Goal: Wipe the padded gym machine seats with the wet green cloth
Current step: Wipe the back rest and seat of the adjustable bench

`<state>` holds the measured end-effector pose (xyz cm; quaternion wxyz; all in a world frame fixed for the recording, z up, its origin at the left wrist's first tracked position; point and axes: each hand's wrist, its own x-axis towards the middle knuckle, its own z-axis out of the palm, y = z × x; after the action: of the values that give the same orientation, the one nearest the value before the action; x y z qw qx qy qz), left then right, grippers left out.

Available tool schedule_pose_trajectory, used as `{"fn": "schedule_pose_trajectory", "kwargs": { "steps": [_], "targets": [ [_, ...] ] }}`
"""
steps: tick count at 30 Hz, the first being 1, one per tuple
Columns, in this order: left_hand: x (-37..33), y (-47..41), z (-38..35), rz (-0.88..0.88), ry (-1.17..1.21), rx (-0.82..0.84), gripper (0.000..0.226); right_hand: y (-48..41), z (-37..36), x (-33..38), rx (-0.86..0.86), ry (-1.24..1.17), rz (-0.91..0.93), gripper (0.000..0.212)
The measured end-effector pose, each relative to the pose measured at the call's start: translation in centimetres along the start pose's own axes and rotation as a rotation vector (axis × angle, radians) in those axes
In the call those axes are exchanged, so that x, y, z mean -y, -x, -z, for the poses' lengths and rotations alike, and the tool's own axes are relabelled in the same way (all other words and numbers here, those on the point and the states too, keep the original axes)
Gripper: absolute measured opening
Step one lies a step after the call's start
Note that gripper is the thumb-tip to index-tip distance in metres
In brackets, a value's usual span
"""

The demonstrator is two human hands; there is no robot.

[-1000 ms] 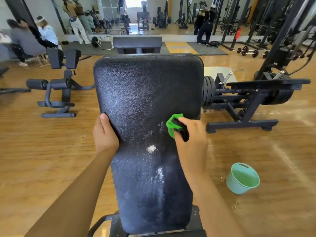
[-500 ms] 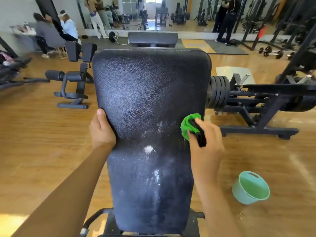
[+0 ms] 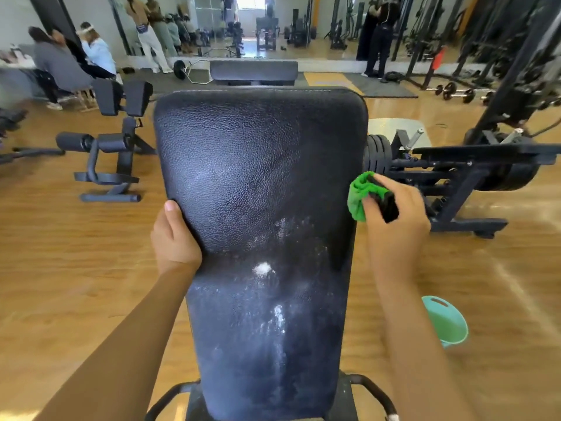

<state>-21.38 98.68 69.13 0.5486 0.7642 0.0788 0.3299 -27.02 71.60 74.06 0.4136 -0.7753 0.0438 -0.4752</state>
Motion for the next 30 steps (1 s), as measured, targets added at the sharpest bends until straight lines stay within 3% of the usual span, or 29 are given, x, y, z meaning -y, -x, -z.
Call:
{"fn": "schedule_pose_trajectory", "kwargs": {
  "steps": [4, 8, 11, 15, 19, 23, 30],
  "targets": [
    [0.1, 0.0, 0.1, -0.033, 0.032, 0.028, 0.057, 2.6, 0.7, -0.7, 0.108, 0.048, -0.097, 0.029],
    [0.1, 0.0, 0.3, -0.055, 0.018, 0.051, 0.059, 7.7, 1.6, -2.1, 0.208, 0.089, -0.432, 0.026],
    [0.0, 0.1, 0.3, -0.06, 0.018, 0.062, 0.06, 10.6, 2.0, -2.7, 0.222, 0.138, -0.523, 0.029],
    [0.0, 0.1, 0.5, -0.092, 0.038, 0.082, 0.052, 10.4, 1.3, -1.1, 0.109, 0.176, -0.476, 0.029],
    [0.3, -0.2, 0.5, -0.102, 0.069, 0.081, 0.061, 6.1, -0.9, 2.7, -0.037, 0.107, -0.269, 0.029],
    [0.4, -0.2, 0.6, -0.091, 0.072, 0.104, 0.062, 3.7, -3.1, 5.6, -0.07, 0.106, -0.095, 0.027],
    [0.7, -0.2, 0.5, -0.058, 0.08, 0.13, 0.061, 11.2, -3.1, 2.6, -0.018, 0.2, -0.147, 0.036]
  ]
}}
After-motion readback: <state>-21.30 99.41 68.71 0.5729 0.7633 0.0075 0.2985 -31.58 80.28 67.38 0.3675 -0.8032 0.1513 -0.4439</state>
